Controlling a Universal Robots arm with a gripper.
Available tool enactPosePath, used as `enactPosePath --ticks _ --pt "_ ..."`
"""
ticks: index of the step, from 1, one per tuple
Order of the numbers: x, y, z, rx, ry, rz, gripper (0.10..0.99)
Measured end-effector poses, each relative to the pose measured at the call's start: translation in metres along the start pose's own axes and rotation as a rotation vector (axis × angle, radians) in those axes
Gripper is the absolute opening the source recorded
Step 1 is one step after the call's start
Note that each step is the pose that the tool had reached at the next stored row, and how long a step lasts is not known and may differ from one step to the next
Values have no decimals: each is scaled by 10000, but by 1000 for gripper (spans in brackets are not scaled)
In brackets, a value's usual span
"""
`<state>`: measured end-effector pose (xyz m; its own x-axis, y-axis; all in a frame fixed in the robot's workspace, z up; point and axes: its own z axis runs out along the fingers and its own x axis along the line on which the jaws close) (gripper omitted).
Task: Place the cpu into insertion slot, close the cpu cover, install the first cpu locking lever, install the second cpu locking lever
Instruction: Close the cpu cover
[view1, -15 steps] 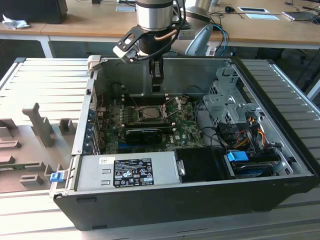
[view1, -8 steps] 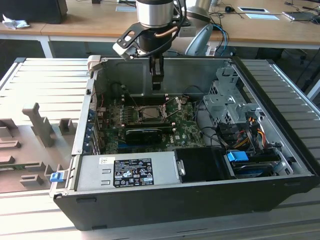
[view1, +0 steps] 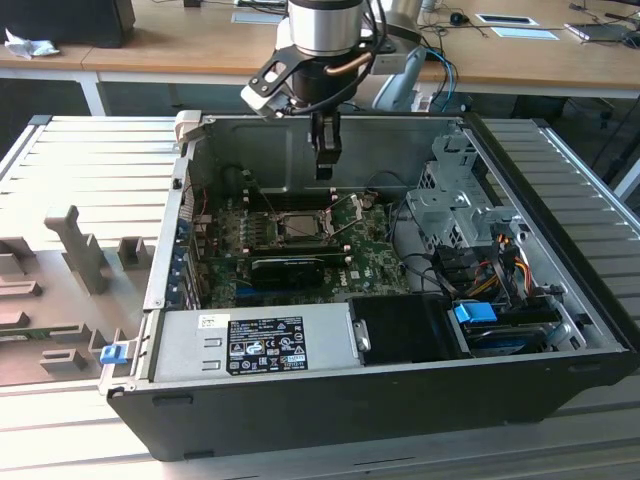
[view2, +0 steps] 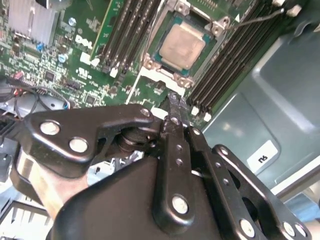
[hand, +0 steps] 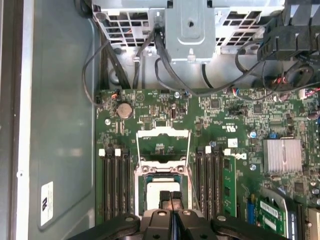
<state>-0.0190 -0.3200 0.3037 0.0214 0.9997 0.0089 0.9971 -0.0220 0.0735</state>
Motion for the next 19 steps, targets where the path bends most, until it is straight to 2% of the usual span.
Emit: enactPosePath --ticks 6,19 --pt "2 108 8 -1 0 0 106" --pt "6 256 19 -1 0 0 106"
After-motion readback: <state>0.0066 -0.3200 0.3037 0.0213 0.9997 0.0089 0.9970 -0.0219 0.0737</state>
